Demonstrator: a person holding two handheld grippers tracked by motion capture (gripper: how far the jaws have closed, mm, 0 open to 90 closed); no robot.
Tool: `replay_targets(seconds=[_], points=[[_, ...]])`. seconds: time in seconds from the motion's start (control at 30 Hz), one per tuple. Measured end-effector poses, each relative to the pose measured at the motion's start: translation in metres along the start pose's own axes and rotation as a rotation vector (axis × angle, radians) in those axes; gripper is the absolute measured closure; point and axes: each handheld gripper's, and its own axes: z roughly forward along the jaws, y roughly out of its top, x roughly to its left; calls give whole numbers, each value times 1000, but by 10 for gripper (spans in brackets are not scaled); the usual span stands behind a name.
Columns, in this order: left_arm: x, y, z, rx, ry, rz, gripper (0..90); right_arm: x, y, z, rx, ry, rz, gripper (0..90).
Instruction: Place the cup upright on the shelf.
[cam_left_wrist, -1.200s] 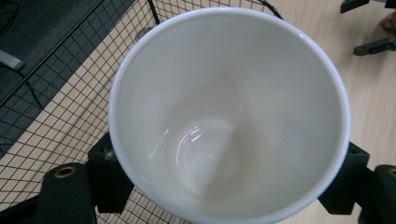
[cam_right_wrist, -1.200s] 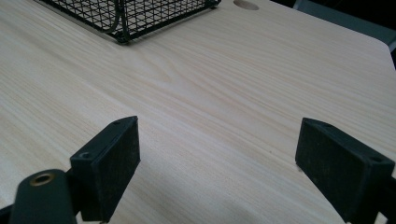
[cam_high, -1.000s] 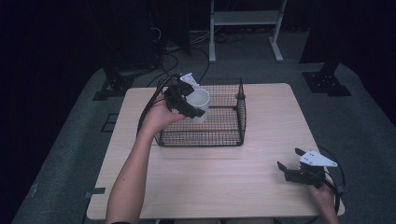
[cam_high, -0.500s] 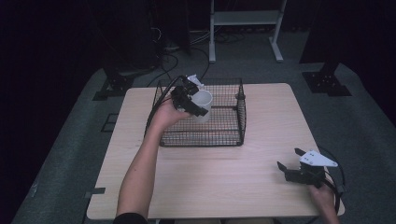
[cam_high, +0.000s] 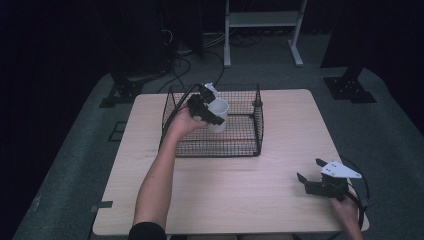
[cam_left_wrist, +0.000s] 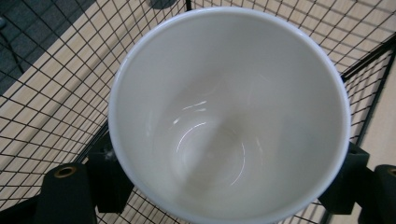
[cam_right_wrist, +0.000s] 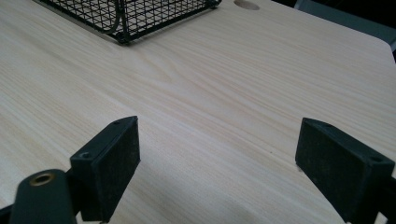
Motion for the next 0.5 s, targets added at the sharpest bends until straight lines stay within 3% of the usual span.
replay_targets(seconds=[0.5], points=[[13,-7,26,35,-17,-35,215,0,0,0,0,2,0,131]])
